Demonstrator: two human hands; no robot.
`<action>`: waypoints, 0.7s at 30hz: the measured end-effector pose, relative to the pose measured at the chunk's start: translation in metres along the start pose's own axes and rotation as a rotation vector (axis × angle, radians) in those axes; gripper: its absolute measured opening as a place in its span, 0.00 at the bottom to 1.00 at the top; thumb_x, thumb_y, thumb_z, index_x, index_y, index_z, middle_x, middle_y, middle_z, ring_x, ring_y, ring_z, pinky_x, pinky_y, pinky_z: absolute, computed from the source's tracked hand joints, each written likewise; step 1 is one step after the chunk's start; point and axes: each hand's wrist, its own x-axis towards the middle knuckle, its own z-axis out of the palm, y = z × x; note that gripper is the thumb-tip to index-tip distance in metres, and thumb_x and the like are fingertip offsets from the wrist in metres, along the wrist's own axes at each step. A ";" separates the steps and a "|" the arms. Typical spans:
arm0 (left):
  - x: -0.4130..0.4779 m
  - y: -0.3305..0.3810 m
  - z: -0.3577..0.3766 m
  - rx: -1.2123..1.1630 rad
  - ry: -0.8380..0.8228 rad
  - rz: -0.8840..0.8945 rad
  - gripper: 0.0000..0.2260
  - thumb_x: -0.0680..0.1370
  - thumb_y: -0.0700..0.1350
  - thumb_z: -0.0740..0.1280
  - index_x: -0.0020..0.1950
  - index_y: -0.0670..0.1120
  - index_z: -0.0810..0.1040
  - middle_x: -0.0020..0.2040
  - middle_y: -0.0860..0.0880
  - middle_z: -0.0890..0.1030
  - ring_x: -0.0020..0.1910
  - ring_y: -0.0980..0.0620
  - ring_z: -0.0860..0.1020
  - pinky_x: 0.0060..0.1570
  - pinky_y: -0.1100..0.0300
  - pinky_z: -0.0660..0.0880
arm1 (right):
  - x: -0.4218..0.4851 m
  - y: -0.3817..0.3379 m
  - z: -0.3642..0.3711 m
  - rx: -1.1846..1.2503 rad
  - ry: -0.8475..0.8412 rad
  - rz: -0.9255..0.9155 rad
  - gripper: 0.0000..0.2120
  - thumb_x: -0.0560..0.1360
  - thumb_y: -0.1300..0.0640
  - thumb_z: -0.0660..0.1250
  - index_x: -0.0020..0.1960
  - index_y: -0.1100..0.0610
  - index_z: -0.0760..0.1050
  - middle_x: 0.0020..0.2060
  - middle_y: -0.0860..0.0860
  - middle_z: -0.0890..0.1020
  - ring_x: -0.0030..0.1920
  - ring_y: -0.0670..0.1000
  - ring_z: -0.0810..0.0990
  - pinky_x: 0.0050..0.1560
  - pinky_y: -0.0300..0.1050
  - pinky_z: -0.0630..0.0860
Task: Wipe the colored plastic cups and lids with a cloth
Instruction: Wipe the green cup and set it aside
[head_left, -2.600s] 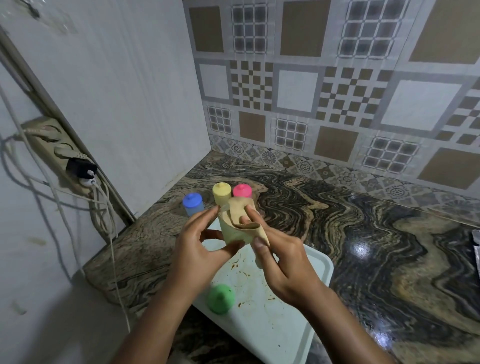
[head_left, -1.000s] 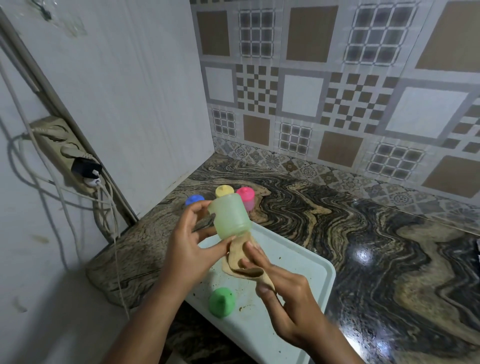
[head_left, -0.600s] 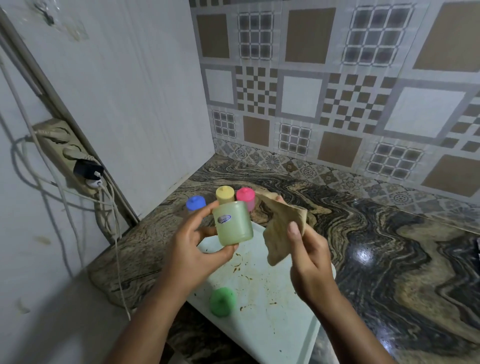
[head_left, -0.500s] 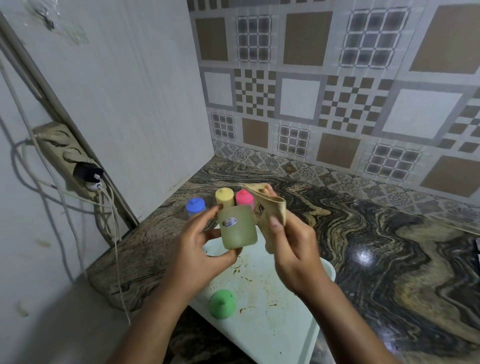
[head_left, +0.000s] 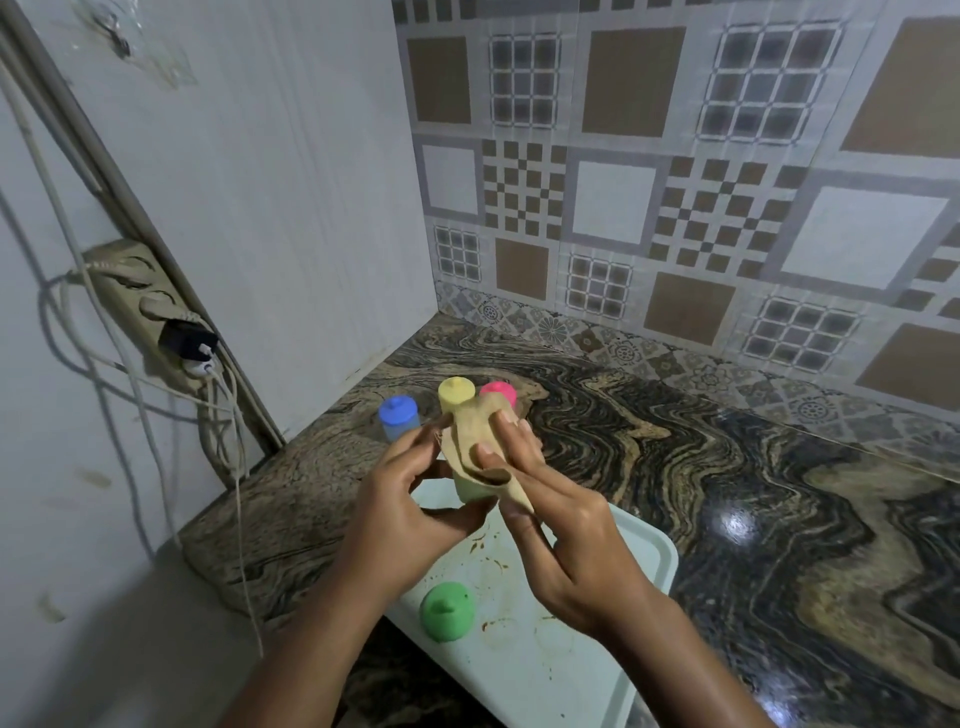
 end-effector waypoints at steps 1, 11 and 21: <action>0.001 -0.001 0.000 0.003 -0.005 -0.008 0.32 0.66 0.35 0.81 0.66 0.55 0.78 0.61 0.62 0.80 0.57 0.59 0.83 0.58 0.57 0.80 | -0.005 0.001 -0.001 0.014 0.008 -0.010 0.20 0.85 0.56 0.56 0.74 0.61 0.71 0.79 0.57 0.65 0.80 0.57 0.61 0.80 0.57 0.60; 0.004 -0.006 -0.006 -0.035 0.012 -0.099 0.34 0.63 0.41 0.81 0.63 0.67 0.76 0.60 0.63 0.82 0.56 0.59 0.83 0.51 0.55 0.80 | -0.051 0.015 -0.012 0.119 -0.034 0.048 0.11 0.84 0.56 0.58 0.56 0.54 0.79 0.71 0.50 0.78 0.72 0.55 0.76 0.70 0.52 0.74; 0.000 -0.007 -0.009 -0.033 0.048 -0.081 0.36 0.64 0.50 0.81 0.70 0.58 0.74 0.68 0.58 0.77 0.56 0.52 0.83 0.51 0.48 0.83 | -0.020 0.004 -0.022 0.634 0.456 0.353 0.25 0.82 0.46 0.60 0.39 0.66 0.76 0.27 0.54 0.79 0.30 0.50 0.76 0.35 0.44 0.75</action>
